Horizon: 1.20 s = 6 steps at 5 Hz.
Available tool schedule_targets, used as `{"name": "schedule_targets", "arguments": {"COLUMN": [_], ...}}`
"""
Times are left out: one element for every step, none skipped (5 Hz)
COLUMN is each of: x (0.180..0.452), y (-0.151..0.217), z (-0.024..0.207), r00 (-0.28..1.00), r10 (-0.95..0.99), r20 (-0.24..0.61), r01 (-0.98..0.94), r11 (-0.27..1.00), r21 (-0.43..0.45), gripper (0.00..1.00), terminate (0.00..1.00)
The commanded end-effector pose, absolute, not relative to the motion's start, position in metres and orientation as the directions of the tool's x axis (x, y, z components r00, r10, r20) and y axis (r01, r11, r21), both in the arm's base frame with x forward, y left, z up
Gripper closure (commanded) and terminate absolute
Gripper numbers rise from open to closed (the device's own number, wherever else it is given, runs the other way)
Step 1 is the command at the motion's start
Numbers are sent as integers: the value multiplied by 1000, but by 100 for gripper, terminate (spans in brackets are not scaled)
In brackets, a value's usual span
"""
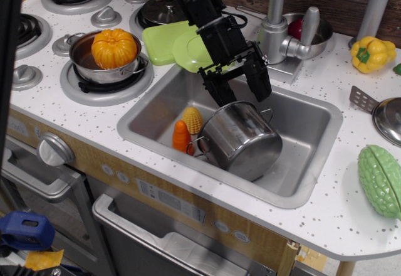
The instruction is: Flip pot upright in sink
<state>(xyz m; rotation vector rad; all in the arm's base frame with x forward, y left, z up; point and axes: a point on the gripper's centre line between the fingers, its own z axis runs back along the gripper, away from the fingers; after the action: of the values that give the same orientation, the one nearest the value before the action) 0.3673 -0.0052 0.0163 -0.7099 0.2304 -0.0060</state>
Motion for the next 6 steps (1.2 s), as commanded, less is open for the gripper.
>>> {"name": "schedule_targets", "arguments": {"x": [361,357,353,355,368,377], "y": [4,-5,-22,-38,-55,-69], "z": [32,28,29,29,36,28], "r00": [974,988,999,997,988,988], "r10": [-174,-112,-17,79,144,134], "r20": [-149,-105,-52,7,61,75], "r01": [10,-3,-21,-59,-107,-114], "r11": [683,665,748,809,904,967], "r21": [-730,-746,-663,-584,-413,-229], "gripper": [0,0,100,100,100,100], "terminate": [0,0,0,0,0,0]}}
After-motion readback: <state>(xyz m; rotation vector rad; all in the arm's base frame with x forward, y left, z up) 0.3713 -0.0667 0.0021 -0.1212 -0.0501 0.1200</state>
